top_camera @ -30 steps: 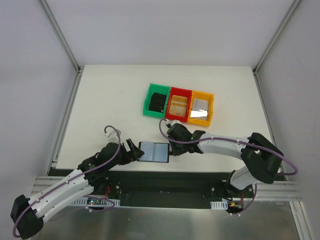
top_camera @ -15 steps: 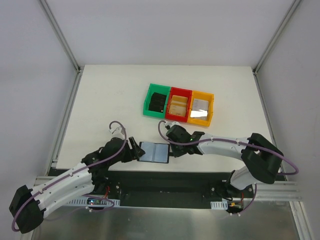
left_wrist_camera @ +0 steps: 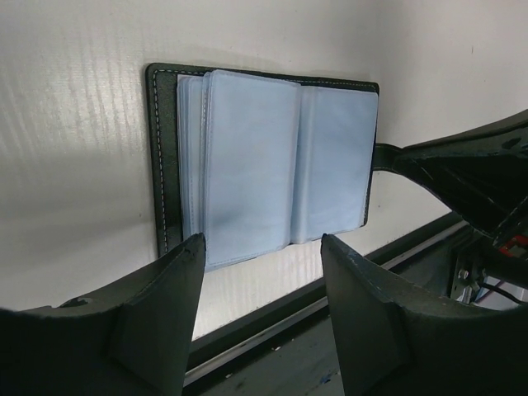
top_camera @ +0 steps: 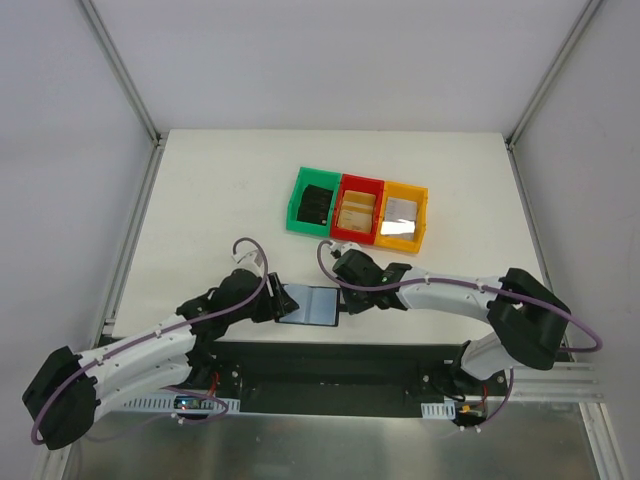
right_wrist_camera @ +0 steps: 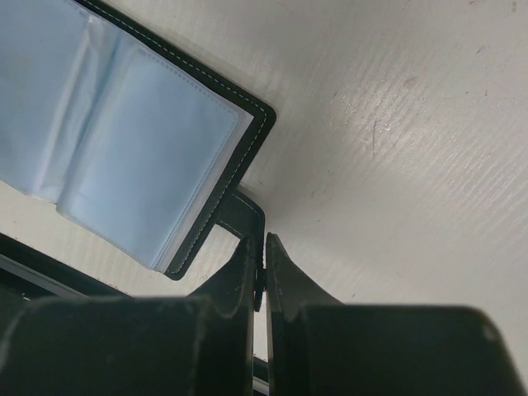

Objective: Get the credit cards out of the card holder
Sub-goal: Remove the credit card from the card holder.

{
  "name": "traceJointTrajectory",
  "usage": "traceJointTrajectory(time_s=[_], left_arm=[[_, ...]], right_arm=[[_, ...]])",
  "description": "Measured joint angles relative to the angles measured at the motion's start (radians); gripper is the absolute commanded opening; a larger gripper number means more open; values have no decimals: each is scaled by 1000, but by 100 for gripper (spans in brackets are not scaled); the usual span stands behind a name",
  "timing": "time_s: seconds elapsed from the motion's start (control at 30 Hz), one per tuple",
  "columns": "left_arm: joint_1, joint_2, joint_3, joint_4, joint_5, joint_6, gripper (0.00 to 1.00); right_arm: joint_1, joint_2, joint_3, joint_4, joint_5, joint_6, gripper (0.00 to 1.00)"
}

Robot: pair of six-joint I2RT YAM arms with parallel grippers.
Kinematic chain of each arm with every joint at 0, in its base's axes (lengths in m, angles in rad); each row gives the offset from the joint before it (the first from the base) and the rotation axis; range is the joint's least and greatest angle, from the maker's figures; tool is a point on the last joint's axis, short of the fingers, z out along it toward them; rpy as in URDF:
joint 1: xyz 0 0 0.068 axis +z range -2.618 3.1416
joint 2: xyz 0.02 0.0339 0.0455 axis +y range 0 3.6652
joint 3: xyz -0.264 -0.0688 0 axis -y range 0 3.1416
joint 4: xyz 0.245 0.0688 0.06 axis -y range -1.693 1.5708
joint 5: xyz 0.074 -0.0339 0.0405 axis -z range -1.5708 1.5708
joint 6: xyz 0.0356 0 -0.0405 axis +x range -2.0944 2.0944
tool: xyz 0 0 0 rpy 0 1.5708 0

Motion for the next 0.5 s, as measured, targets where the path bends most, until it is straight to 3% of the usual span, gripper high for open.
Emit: traceJointTrajectory(time_s=[0.5], left_arm=[[0, 190, 3, 186, 69, 14, 54]], right_arm=[[2, 0, 0, -4, 0, -1, 0]])
